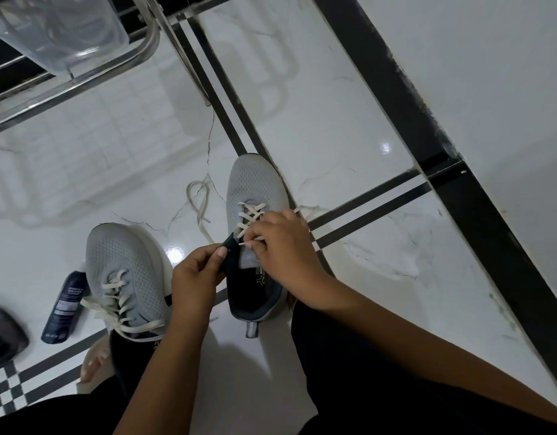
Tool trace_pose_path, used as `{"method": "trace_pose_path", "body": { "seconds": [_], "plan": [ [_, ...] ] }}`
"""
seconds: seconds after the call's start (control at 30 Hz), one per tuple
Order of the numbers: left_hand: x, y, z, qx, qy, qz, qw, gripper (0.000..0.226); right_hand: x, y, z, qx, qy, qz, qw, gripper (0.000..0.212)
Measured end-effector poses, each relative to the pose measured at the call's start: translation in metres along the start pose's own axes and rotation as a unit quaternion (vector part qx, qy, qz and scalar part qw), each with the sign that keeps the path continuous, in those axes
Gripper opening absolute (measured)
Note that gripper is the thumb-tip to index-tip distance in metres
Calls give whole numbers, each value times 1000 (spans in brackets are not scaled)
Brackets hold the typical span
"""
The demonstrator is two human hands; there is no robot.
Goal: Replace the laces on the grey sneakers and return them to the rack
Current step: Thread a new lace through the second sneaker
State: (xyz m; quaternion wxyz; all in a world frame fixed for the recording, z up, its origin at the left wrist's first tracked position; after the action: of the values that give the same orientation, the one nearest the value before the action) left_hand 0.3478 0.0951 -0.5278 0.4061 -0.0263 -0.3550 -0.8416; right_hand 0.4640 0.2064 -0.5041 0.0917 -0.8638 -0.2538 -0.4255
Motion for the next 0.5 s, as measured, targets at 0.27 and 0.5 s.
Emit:
{"method": "trace_pose_path", "body": {
  "seconds": [0.27, 0.5],
  "plan": [
    [-1, -3, -1, -14, 20, -9, 1000, 13, 0, 8, -17, 40, 44, 36, 998, 9],
    [0, 2, 6, -45, -12, 6, 999, 11, -1, 12, -19, 40, 64, 65, 995, 6]
  ]
}}
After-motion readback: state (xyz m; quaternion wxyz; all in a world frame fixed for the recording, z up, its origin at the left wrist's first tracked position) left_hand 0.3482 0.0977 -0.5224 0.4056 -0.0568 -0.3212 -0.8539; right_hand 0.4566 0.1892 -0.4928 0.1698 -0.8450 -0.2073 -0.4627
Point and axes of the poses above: each hand's wrist, its own y-axis away from the middle knuckle, its own x-axis out of the back of the hand, z = x × y, the point moved 7 cm from there along -y, towards the middle knuckle, and after that the axes turned 8 degrees about z, right-handed, at the moved point
